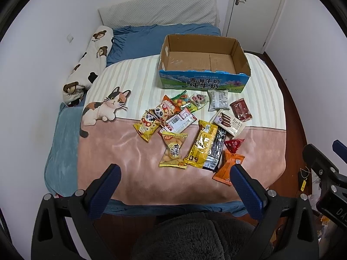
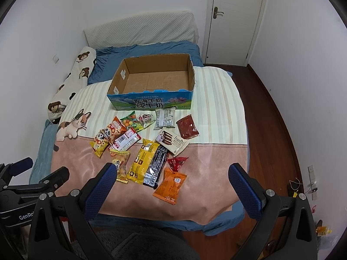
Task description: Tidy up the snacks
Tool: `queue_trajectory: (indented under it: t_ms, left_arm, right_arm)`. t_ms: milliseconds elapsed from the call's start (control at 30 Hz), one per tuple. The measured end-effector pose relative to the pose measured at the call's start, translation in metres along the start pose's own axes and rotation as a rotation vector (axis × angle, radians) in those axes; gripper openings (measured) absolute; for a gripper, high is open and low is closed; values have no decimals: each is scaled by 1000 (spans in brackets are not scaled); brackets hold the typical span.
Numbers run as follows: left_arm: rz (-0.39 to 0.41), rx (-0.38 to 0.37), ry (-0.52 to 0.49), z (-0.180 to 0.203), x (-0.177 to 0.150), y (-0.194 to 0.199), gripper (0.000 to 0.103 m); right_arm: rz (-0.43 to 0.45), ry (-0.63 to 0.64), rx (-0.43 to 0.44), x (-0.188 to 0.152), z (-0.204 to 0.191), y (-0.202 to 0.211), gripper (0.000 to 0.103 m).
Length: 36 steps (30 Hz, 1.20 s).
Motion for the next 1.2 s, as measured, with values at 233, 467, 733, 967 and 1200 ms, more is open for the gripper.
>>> queue_trajectory:
  t_ms: [233, 467, 733, 967, 1200]
  left_arm:
    - [2, -1, -4, 3, -2, -5, 103]
    - [-1, -3, -4, 3, -1, -6, 103]
    - [-1, -2, -4, 3, -1, -6, 103]
    - [-2, -3, -6, 3, 0, -6, 103]
    - [-1, -5, -6, 5, -3, -7, 103]
  right_arm:
    - [-3, 11, 3, -4, -2, 0, 103]
    - [-9, 11, 4, -4, -2, 1, 103]
    - [-10, 11, 6, -5, -4, 3, 103]
    - [-13, 11, 12, -12, -4, 6, 103]
    - [-13, 1, 9, -16, -1, 8, 103]
Point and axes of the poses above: each gripper's, at about its wrist camera, not at the fingertips, and y roughly against the way its jaws point, z to its right, x to its top, the point moved 1 cm from there along -y, roughly the way its jaws point, and after that the axes turned 7 degrees about -y, right-handed, at the moved point
